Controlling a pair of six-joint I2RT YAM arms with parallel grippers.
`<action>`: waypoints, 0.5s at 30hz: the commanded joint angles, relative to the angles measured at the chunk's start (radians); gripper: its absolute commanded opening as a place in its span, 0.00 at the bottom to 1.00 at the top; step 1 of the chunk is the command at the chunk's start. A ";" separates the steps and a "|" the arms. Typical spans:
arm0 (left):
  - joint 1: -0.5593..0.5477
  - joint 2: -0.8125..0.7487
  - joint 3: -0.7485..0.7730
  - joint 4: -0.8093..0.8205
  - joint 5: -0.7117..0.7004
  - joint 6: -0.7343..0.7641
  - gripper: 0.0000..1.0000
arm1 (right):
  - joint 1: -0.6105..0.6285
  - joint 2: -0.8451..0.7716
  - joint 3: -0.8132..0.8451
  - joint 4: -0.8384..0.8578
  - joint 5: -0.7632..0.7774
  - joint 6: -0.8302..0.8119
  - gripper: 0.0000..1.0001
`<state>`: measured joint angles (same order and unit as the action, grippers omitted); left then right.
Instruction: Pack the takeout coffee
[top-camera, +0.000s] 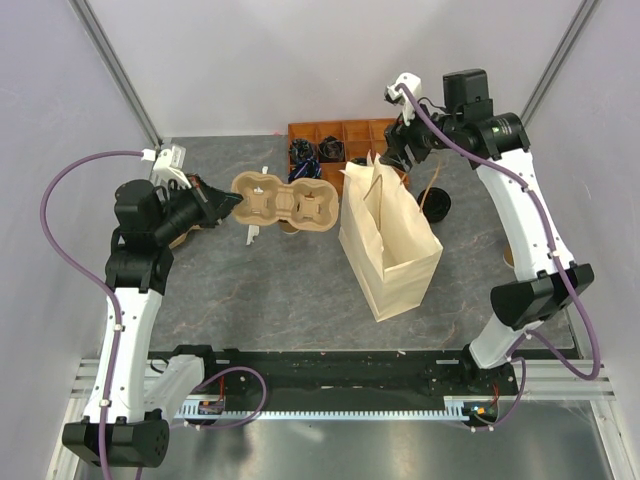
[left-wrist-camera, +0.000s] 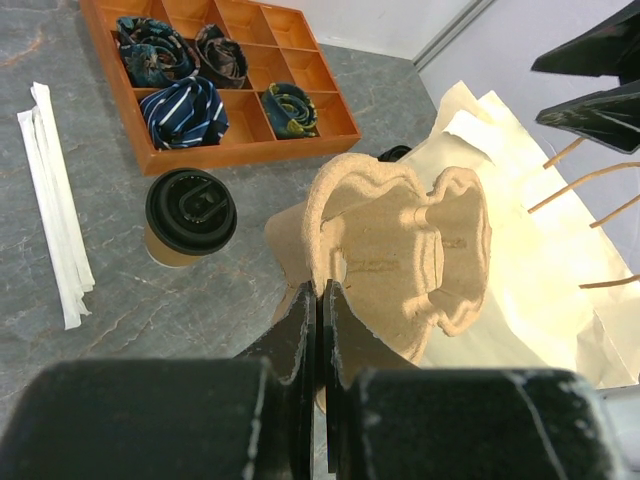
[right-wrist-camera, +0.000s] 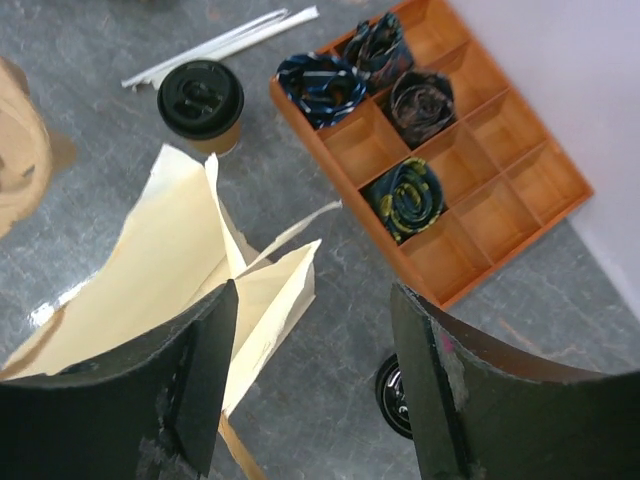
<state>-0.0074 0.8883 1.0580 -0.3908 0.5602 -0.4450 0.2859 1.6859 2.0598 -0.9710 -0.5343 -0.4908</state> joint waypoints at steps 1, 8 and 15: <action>0.004 -0.006 0.008 0.027 0.015 0.046 0.02 | 0.015 0.015 0.048 -0.060 -0.053 -0.043 0.68; 0.004 0.011 0.023 0.030 0.021 0.052 0.02 | 0.032 0.031 -0.013 -0.150 -0.061 -0.052 0.56; 0.004 0.028 0.066 0.035 0.047 0.083 0.02 | 0.038 0.061 -0.027 -0.224 -0.027 -0.017 0.26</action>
<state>-0.0074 0.9119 1.0653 -0.3912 0.5629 -0.4175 0.3191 1.7298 2.0422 -1.1389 -0.5640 -0.5194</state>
